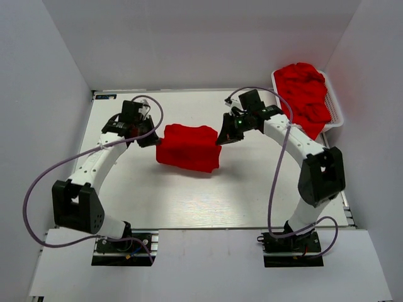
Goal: Fold and stack the t-shirts
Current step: Fold the long partially folded tshirt into a neat square
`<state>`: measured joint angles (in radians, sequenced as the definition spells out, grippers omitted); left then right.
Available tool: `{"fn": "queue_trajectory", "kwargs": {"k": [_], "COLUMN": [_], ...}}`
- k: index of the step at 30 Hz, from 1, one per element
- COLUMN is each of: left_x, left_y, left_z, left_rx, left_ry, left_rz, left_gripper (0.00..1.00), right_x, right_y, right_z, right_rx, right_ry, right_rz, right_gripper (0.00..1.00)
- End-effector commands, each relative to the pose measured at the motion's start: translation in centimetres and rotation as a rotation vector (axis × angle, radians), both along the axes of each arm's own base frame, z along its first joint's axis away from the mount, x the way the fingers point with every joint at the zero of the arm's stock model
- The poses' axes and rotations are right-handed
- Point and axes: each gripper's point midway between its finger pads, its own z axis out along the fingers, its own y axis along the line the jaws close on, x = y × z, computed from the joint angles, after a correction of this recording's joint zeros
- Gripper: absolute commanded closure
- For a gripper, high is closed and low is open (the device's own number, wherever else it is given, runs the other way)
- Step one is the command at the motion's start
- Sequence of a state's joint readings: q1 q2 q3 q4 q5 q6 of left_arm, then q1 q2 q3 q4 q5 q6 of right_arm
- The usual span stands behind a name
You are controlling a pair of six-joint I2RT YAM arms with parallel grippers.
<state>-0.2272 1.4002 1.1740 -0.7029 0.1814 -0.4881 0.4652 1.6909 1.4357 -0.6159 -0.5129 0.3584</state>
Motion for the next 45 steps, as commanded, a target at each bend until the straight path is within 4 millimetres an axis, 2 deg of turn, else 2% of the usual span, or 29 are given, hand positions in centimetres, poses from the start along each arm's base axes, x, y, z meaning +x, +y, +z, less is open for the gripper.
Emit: {"fn": "queue_trajectory", "kwargs": {"k": [1,3,4,7,8,10,16,17,18,20,25,29,32,35,36,37,38,39,40,41,42,43,44,45], "left_x": [3.8,5.6,6.2,8.1,9.0,9.9,13.8,14.4,14.8,15.9,18.1,19.4,21.0,22.3,23.1,23.5,24.2,24.3,25.2,25.9,26.4,27.5,27.9,28.2], "left_y": [1.3,1.4,1.5,1.6,1.4,1.1,0.8,0.6,0.4,-0.1,0.1,-0.2,-0.7,-1.2,-0.8,-1.0,-1.1,-0.6,-0.7,-0.3,-0.4,0.0,-0.1,-0.3], "left_z": [2.6,2.4,2.2,1.7,2.3,1.4,2.5,2.6,1.7,2.2,1.0,0.4,0.1,-1.1,-0.7,-2.0,-1.7,-2.4,-2.9,-2.9,-3.0,-2.8,-2.5,-2.0], "left_rx": [0.046,0.056,0.066,0.070,0.064,0.072,0.052,0.043,0.047,0.033,0.020,-0.009,-0.048,-0.064,-0.071,-0.076,-0.079,-0.085,-0.088,-0.089,-0.097,-0.111,-0.112,-0.121], "left_ry": [-0.098,-0.090,-0.088,-0.076,-0.098,-0.088,-0.140,-0.150,-0.134,-0.150,-0.142,-0.162,-0.195,-0.200,-0.211,-0.190,-0.210,-0.192,-0.210,-0.225,-0.233,-0.246,-0.250,-0.259], "left_rz": [0.105,0.120,0.128,0.138,0.139,0.119,0.101,0.095,0.080,0.072,0.075,0.060,0.038,0.022,0.039,0.031,0.030,0.049,0.049,0.057,0.063,0.074,0.074,0.065], "left_gripper": [1.00,1.00,1.00,1.00,1.00,1.00,1.00,1.00,1.00,1.00,1.00,1.00,1.00,1.00,1.00,1.00,0.98,0.96,0.81,0.44,0.11,0.00,0.00,0.00], "right_x": [2.4,4.2,5.0,7.3,7.8,8.8,11.6,12.0,12.5,13.7,16.2,18.5,20.0,21.8,22.4,22.7,23.3,24.4,24.9,26.1,26.9,27.4,28.4,28.8], "right_y": [1.4,1.4,1.4,1.0,1.0,0.7,0.1,0.1,-0.2,-0.1,-0.3,0.0,0.1,0.2,0.4,0.5,0.7,0.8,0.8,0.9,1.2,1.3,1.5,1.6], "right_z": [1.3,0.6,1.2,1.1,1.2,1.1,0.7,1.2,1.1,1.4,1.2,-0.1,-0.4,-1.5,-1.8,-1.8,-1.5,-2.2,-2.2,-3.3,-2.0,-4.4,-2.4,-1.7], "right_rx": [0.074,0.075,0.083,0.093,0.099,0.119,0.159,0.171,0.180,0.201,0.217,0.232,0.256,0.269,0.278,0.282,0.291,0.287,0.295,0.300,0.330,0.328,0.348,0.363], "right_ry": [-0.015,-0.009,-0.025,-0.037,-0.039,-0.038,-0.056,-0.069,-0.068,-0.091,-0.133,-0.150,-0.173,-0.192,-0.215,-0.233,-0.263,-0.287,-0.302,-0.317,-0.330,-0.286,-0.326,-0.336], "right_rz": [0.040,0.021,0.007,-0.027,-0.030,-0.035,-0.061,-0.061,-0.066,-0.057,-0.055,-0.064,-0.080,-0.092,-0.092,-0.091,-0.095,-0.118,-0.123,-0.144,-0.148,-0.154,-0.158,-0.160], "right_gripper": [1.00,1.00,1.00,1.00,1.00,1.00,1.00,1.00,1.00,1.00,1.00,1.00,1.00,1.00,1.00,1.00,1.00,1.00,1.00,0.88,0.58,0.28,0.10,0.10]}}
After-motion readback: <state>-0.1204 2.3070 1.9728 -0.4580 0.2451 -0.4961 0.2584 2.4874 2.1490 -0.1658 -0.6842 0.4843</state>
